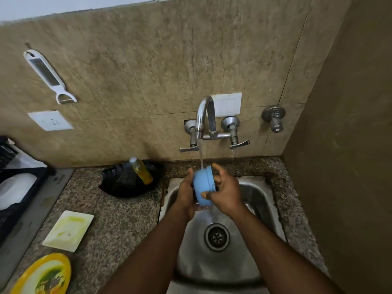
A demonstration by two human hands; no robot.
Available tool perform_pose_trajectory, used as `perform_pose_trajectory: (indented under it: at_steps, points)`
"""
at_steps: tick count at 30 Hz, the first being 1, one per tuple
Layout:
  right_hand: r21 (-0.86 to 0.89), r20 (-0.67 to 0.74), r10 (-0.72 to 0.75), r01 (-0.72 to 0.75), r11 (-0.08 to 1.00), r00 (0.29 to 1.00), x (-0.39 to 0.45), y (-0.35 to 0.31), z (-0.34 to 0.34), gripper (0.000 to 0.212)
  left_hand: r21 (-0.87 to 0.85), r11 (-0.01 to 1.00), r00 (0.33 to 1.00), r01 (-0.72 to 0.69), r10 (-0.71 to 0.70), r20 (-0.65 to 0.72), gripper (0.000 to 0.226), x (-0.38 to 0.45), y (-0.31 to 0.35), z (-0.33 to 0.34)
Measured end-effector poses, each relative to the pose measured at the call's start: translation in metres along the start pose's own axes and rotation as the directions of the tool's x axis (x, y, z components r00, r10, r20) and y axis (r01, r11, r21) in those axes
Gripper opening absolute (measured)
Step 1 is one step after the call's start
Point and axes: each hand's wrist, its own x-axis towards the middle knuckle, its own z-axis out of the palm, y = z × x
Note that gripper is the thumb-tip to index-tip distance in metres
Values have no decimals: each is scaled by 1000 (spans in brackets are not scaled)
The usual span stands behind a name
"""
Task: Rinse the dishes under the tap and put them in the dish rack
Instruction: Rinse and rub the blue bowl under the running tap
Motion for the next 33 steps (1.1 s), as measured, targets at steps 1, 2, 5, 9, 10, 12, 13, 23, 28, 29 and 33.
perform_pose_trajectory:
  at_steps: [1, 2, 5, 9, 10, 12, 13, 23, 28, 29, 33]
  points:
    - [10, 25, -1, 1, 1000, 1000, -4, 3, -2, 100, 9, 1000, 1000, -8, 7, 29, 58, -2, 4, 3]
    - [12, 51, 5, -5, 1000, 999, -8, 5, -3, 92, 28, 1000, 999, -7, 6, 50, 51, -3, 7, 5]
    - [-179, 105, -75, 93, 979, 992, -17, 7, -9, 54, 90, 996, 1000, -25, 27, -12, 47, 3, 13, 11]
    - [-640, 267, -220, 344, 687, 938, -20, 5, -20, 44, 44, 998, 996, -42, 45, -81, 55, 15, 12, 9]
    - [-711, 311, -211, 375, 595, 927, -21, 0, -23, 46, 14, 999, 997, -40, 41, -64, 58, 17, 11, 6]
    - [-806, 420, -211, 470, 359, 883, -21, -10, -29, 43, 38, 999, 1000, -29, 29, -6, 63, 22, 8, -4]
    - [-823, 472, -200, 511, 249, 859, -22, -15, -32, 41, 87, 996, 999, -34, 33, 9, 61, 22, 7, -8]
    - [-202, 35, -359, 358, 912, 933, -21, 27, -37, 64, 173, 950, 965, -260, 249, 84, 39, 8, -17, -45]
    - [321, 216, 299, -357, 877, 929, -17, -1, -37, 61, 26, 924, 919, -381, 375, 124, 54, -7, -34, -53]
    - [336, 338, 343, -452, 826, 877, -19, -5, -40, 56, -3, 914, 905, -407, 403, 135, 51, -10, -36, -53]
    - [370, 463, 289, -478, 797, 838, -21, -4, -44, 50, -15, 903, 879, -429, 422, 224, 36, -21, -35, -54]
